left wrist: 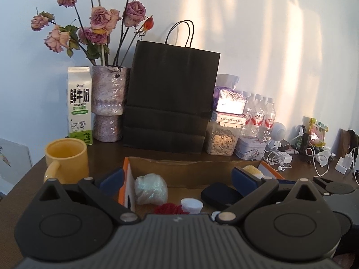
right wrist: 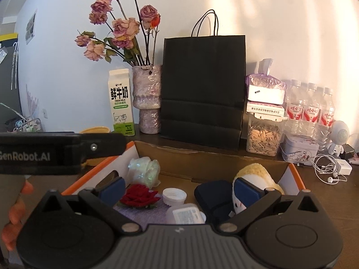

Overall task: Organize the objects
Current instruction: 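Withdraw both grippers from the box back over the table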

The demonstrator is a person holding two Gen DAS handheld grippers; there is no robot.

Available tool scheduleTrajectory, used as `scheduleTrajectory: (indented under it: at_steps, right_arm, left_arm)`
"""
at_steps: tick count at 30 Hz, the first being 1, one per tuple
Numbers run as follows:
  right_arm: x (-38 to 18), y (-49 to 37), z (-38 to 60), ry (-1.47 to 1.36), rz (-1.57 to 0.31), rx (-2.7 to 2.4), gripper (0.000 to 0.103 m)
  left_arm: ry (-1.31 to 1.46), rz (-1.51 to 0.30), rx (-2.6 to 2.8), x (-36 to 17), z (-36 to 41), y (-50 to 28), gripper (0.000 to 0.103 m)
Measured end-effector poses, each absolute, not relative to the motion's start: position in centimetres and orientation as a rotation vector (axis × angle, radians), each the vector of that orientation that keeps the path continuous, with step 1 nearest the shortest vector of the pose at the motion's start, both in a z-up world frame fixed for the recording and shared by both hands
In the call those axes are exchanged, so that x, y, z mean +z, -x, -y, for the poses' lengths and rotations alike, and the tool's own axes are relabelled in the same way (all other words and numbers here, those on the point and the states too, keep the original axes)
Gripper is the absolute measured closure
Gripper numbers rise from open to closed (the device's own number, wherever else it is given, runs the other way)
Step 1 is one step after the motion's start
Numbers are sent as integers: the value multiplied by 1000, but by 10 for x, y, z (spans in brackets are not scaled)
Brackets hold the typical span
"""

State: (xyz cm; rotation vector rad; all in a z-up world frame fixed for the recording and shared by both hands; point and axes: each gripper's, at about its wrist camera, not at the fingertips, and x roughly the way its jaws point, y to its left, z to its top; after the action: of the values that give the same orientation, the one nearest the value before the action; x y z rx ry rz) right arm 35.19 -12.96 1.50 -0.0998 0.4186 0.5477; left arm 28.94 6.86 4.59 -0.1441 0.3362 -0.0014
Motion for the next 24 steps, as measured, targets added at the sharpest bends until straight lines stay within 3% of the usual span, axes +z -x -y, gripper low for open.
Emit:
scheduleTrajectory:
  at_steps: [24]
  right_arm:
    - [-9, -249, 152, 137, -505, 600, 0]
  left_arm:
    - [107, -407, 59, 30, -93, -181, 0]
